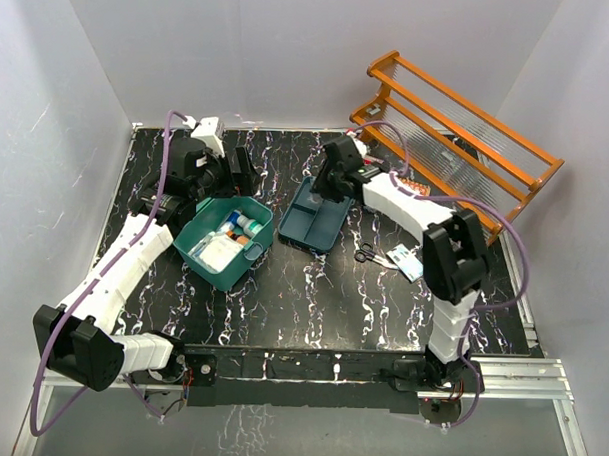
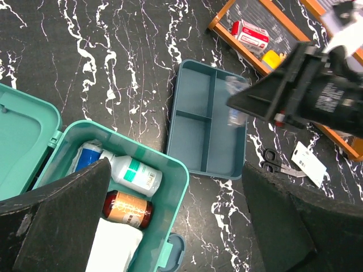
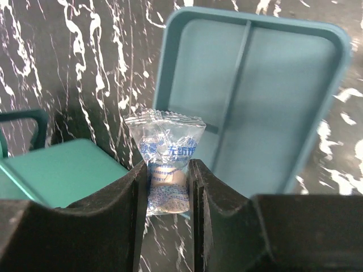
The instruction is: Organize the medicine kit
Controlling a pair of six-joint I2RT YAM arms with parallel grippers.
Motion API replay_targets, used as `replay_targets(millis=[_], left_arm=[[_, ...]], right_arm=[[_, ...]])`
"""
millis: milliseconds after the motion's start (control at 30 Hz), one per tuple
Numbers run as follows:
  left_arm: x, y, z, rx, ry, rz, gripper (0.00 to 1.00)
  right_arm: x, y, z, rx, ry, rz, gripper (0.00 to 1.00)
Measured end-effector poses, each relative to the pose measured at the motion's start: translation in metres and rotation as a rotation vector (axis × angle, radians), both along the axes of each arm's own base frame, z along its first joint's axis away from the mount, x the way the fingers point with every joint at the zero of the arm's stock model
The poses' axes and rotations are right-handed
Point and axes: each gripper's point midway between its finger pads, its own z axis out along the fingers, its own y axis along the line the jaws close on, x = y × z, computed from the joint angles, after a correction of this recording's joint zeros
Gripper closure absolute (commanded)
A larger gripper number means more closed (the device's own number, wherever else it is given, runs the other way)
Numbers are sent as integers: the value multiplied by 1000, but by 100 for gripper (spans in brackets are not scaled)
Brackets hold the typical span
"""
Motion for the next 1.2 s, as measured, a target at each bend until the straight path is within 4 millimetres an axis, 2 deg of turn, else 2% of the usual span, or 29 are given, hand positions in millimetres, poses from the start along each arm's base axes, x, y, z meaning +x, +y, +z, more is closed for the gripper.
replay_targets(millis=[167, 400, 700, 967, 1067, 1200], left_arm=[[2, -1, 3, -28, -4, 17, 3], [3, 0, 4, -54, 9, 54, 3], [-3, 6, 0, -72, 24, 92, 3], [-4, 6, -2, -74, 31, 97, 3], [-4, 7, -3, -72, 31, 100, 3], [-3, 7, -4, -71, 34, 100, 3]], right_arm=[[27, 32, -17, -17, -11, -50, 69], [41, 44, -39, -97, -21, -109, 69], [53, 36, -52, -177, -31, -162, 67], [58, 33, -85, -248, 11, -174, 64], [57, 29, -88, -268, 20, -180, 61], [60, 28, -83, -279, 9, -187, 57]])
